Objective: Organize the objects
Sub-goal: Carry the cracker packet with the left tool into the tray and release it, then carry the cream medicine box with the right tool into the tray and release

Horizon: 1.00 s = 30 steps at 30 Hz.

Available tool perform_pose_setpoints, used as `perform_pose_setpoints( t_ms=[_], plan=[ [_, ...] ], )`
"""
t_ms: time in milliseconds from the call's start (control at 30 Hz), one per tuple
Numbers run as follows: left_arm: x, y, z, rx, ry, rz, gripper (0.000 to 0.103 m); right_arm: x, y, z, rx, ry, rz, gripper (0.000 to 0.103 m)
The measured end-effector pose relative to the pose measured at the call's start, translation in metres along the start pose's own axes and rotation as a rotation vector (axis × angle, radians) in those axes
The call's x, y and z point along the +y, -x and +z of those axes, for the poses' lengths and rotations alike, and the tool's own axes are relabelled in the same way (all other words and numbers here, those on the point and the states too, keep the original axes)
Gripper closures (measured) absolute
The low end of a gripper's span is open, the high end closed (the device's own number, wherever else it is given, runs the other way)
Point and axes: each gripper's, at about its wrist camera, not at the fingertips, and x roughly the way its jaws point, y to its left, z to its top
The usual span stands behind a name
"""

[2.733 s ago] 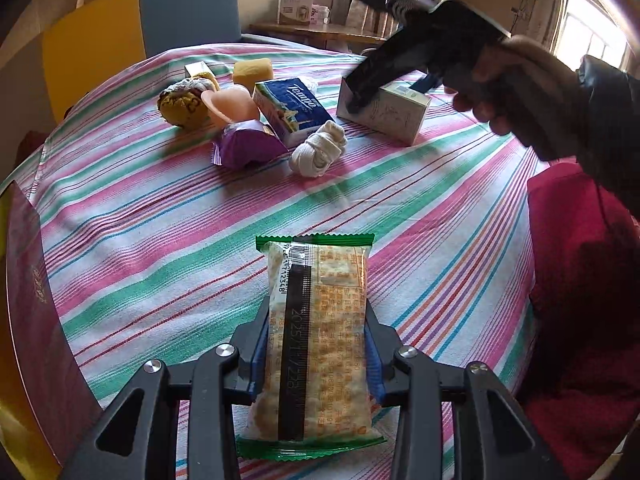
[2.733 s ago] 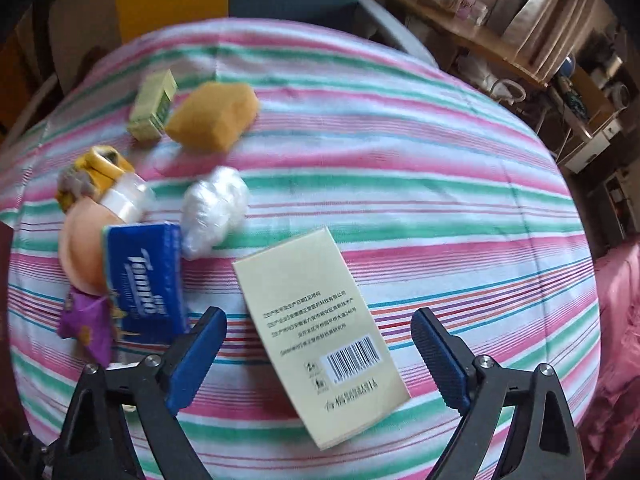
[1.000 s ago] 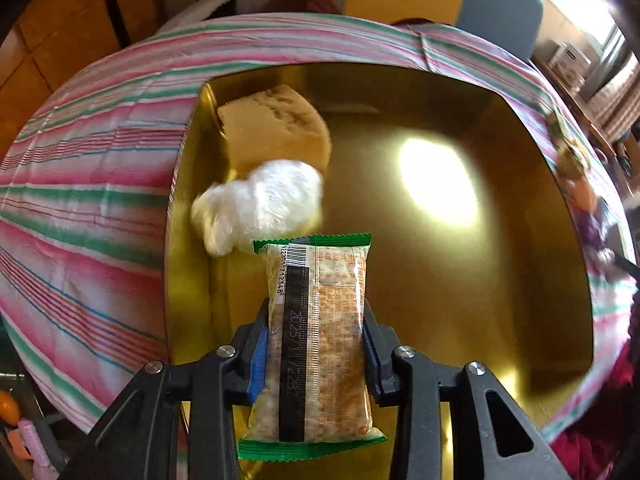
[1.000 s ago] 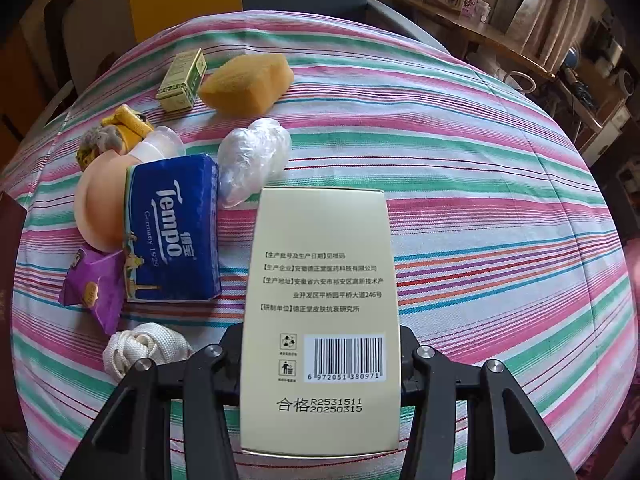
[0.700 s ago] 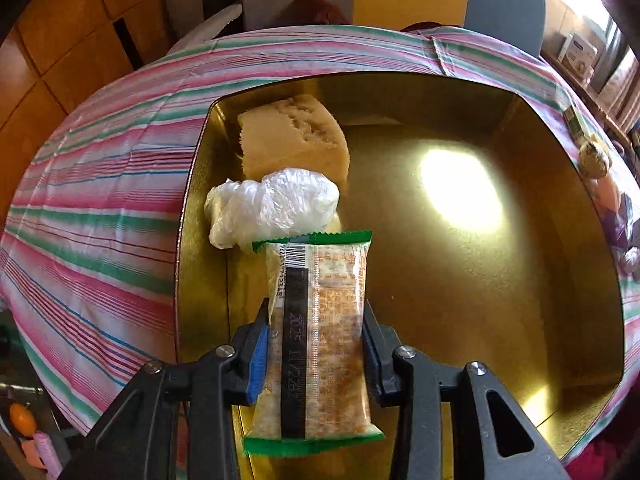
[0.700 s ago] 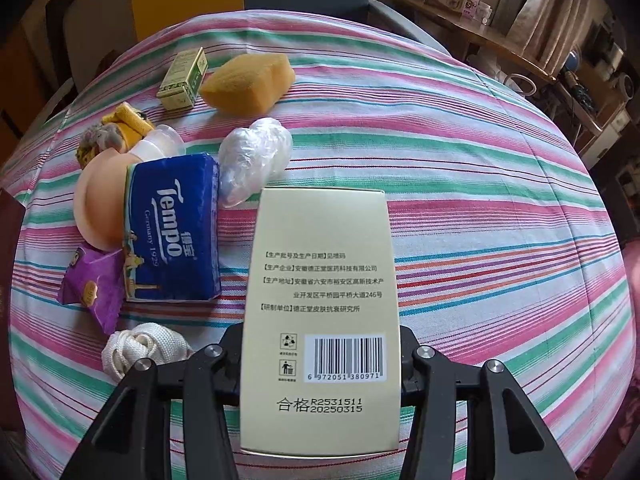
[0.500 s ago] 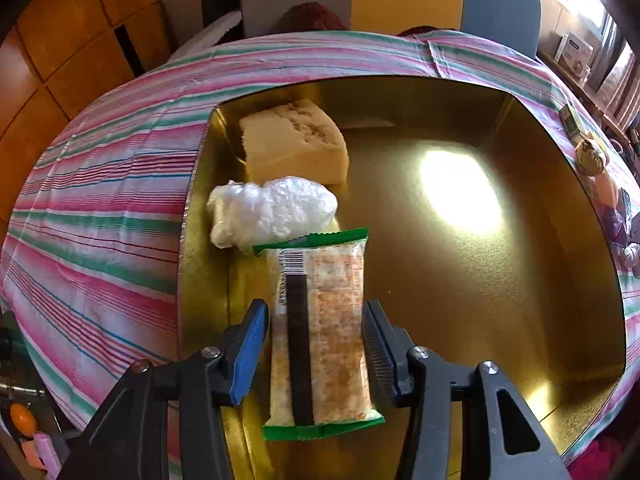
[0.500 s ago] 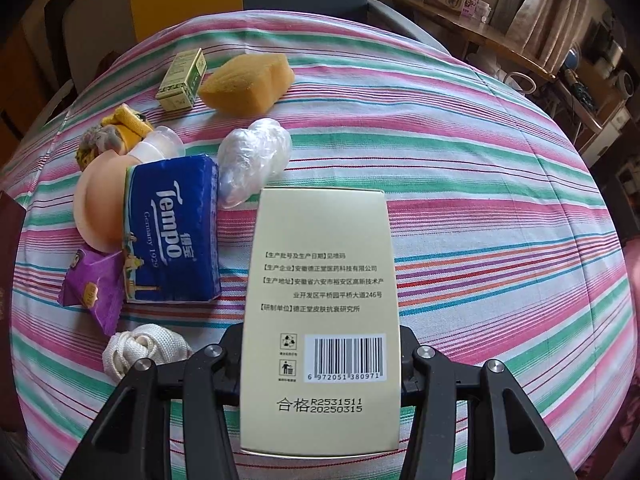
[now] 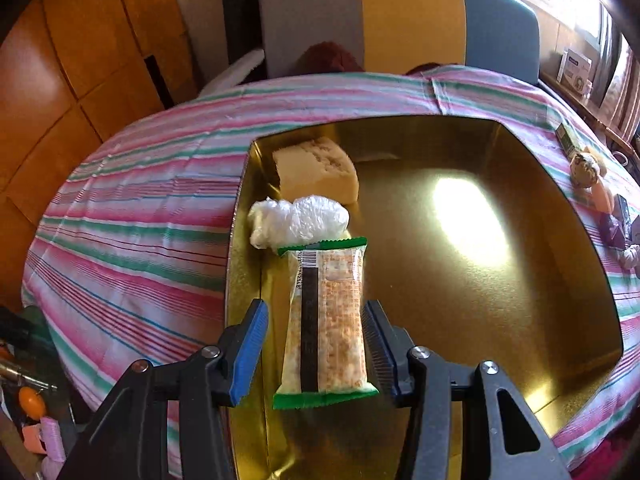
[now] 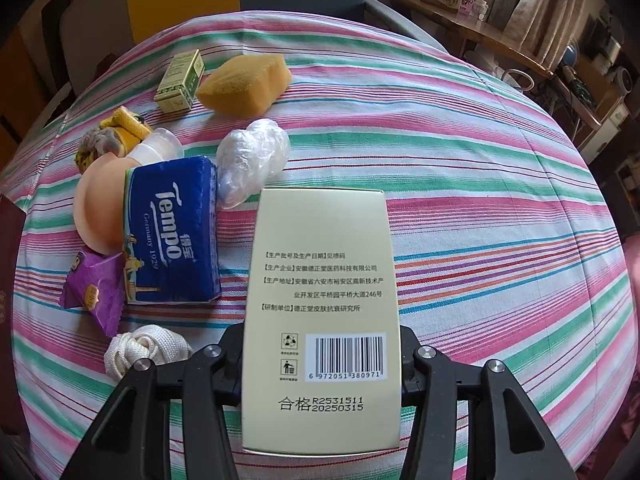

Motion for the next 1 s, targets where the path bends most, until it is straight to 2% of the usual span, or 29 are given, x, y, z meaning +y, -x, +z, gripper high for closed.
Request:
perform_pose_setpoints(
  t_ms=[200,400,567,633,1000],
  plan=[
    [-0.001,0.030,-0.006,-0.077,0.026,0.015,0.053,0.000,0.000,0.000,-0.001,-0.004,0.001,0.049],
    [-0.006,0.048,-0.010,-0.119,0.032,0.009,0.053,-0.001,0.000,0.000,-0.006,-0.012,-0.004,0.047],
    [-0.006,0.051,-0.014,-0.123,0.043,0.008,0.053,-0.001,-0.001,0.001,-0.017,-0.012,-0.020,0.048],
    [-0.006,0.050,-0.015,-0.123,0.049,0.008,0.053,0.000,-0.001,0.001,-0.021,-0.005,-0.019,0.052],
    [-0.005,0.050,-0.022,-0.120,0.055,0.003,0.053,0.000,-0.002,0.001,-0.034,0.004,-0.039,0.052]
  ],
)
